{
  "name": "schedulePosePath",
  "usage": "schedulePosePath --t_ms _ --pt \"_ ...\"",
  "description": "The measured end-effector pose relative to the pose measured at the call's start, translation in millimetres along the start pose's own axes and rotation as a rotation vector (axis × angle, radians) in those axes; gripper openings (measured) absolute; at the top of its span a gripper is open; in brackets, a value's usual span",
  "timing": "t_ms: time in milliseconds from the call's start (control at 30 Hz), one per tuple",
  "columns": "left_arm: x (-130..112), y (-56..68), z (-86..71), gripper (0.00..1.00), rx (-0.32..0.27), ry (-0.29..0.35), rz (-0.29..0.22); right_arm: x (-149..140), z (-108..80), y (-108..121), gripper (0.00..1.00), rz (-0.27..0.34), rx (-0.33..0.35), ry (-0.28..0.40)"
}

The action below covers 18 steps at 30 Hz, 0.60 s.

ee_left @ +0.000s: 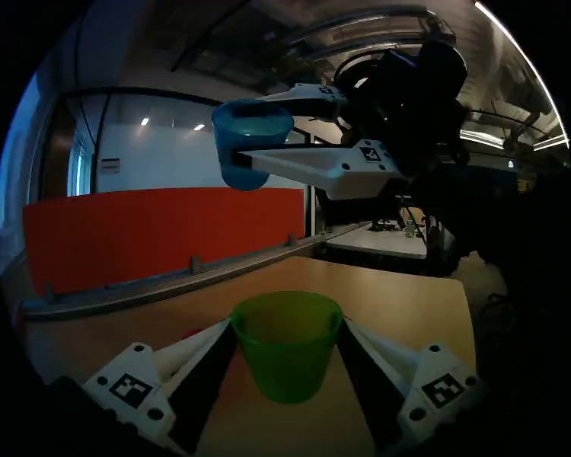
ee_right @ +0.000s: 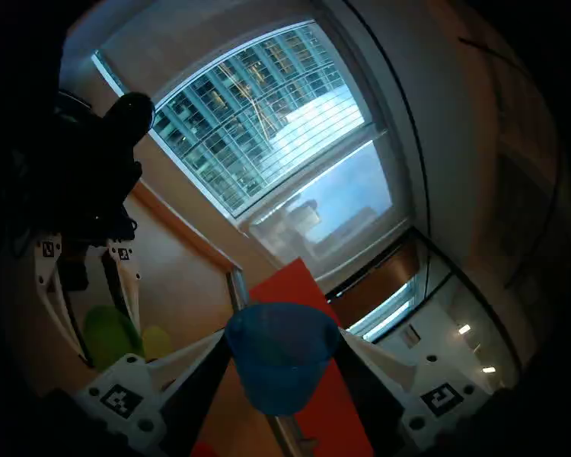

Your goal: Pour water

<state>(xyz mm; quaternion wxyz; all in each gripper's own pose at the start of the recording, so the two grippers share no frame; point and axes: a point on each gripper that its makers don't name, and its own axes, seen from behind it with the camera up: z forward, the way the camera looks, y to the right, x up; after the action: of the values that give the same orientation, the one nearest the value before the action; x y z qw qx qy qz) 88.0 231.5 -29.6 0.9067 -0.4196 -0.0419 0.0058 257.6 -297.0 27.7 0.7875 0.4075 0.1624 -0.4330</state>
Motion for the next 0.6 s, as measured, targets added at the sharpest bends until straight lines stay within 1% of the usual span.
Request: schedulePosePath --t_ms 267,600 --pt "0.5 -1.3 1.6 0.87 -0.002 0.000 0.000 -1.8 3.1 2.1 0.91 -0.082 -0.003 -0.012" --pt "3.2 -3.1 1.1 0.87 -0.001 0.007 0.002 1.0 3.6 3.8 0.91 -0.144 -0.010 -0.013"
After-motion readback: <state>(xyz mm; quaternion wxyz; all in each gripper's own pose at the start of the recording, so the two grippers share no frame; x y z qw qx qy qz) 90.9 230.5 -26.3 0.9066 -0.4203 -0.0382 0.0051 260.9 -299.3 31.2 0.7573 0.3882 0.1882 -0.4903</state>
